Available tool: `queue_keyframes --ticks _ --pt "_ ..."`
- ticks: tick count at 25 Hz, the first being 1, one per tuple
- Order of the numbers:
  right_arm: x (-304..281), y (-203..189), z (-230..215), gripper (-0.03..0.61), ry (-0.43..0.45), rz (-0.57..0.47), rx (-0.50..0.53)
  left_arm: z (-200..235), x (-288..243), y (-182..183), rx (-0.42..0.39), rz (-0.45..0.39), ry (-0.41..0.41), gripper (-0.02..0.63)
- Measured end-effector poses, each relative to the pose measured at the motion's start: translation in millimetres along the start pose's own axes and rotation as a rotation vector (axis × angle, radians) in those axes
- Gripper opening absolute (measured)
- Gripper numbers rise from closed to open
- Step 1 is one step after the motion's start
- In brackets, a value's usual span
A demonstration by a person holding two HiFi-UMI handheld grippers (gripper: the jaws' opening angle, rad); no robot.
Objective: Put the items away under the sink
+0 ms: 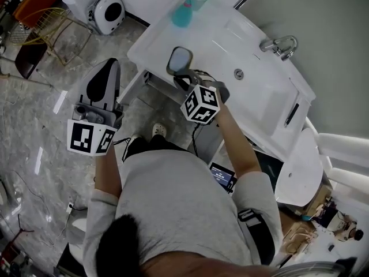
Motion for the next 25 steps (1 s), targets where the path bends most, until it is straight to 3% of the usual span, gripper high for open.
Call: queue_keyframes --ticks 13,25 --pt "3 43 72 0.026 -0.044 0.006 -0.02 -1 65 21 0.047 0.01 -0.042 0.008" --pt "-22 49 154 0.026 -0.055 0.043 -0.063 6 135 25 0.049 0.036 -0.075 0.008"
Point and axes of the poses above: the fingertips, and each gripper's own axes: x backward along the fingers, z to its left, y out of its top, the point moved 6 cm from there along x, backward along the fingers, and after that the axes turned 14 degrees about -z, right-handed, at the moved point
